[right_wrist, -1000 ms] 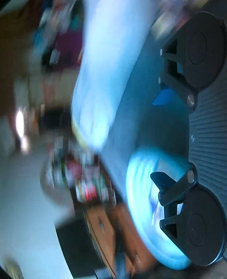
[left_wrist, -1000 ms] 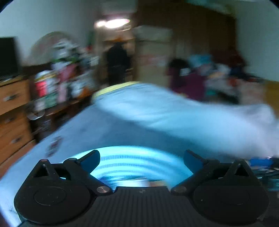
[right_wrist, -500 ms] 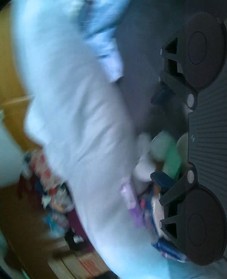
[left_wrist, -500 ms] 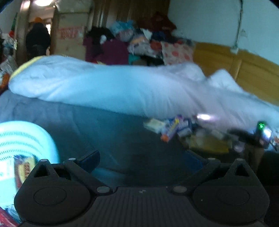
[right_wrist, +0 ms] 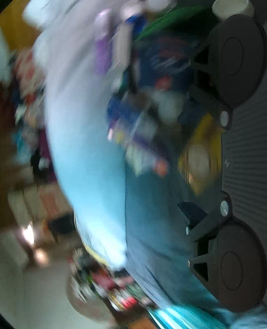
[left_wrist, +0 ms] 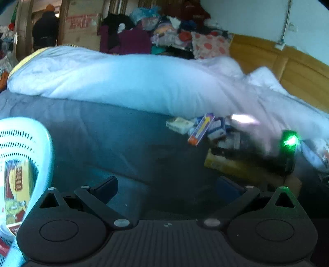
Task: Organize objects
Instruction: 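Grasp a yellow medicine box with the right gripper while the left grasps a small orange box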
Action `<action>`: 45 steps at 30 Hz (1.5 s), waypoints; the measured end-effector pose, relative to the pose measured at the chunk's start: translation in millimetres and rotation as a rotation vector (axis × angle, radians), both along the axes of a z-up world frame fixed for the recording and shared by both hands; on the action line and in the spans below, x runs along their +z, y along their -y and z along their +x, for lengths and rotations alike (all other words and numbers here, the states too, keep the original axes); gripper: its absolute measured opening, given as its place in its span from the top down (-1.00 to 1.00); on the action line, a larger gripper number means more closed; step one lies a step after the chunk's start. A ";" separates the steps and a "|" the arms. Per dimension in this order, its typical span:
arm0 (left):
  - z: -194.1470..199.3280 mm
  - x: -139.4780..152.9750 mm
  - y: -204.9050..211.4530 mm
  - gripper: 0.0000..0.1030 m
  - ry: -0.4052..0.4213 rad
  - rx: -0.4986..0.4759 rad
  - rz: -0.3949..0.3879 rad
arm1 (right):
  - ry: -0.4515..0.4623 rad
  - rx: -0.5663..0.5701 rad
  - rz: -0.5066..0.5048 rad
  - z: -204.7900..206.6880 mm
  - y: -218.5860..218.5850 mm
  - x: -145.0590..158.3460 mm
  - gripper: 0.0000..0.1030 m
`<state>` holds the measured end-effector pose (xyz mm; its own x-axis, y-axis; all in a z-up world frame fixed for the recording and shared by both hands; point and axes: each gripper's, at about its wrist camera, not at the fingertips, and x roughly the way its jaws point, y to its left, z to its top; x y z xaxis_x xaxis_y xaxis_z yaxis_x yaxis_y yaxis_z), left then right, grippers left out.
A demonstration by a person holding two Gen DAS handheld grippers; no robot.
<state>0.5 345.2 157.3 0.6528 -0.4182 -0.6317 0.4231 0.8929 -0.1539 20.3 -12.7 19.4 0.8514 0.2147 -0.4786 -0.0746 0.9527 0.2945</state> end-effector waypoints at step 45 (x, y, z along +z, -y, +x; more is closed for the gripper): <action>52.4 -66.2 137.3 -0.95 -0.026 -0.258 -0.168 | 0.061 0.118 -0.250 -75.3 64.6 7.4 -0.42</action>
<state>53.0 207.9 91.0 0.4960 -0.6683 -0.5544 0.6267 0.7174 -0.3041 -55.0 -77.3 26.8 0.8563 0.1953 -0.4781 -0.1993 0.9790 0.0430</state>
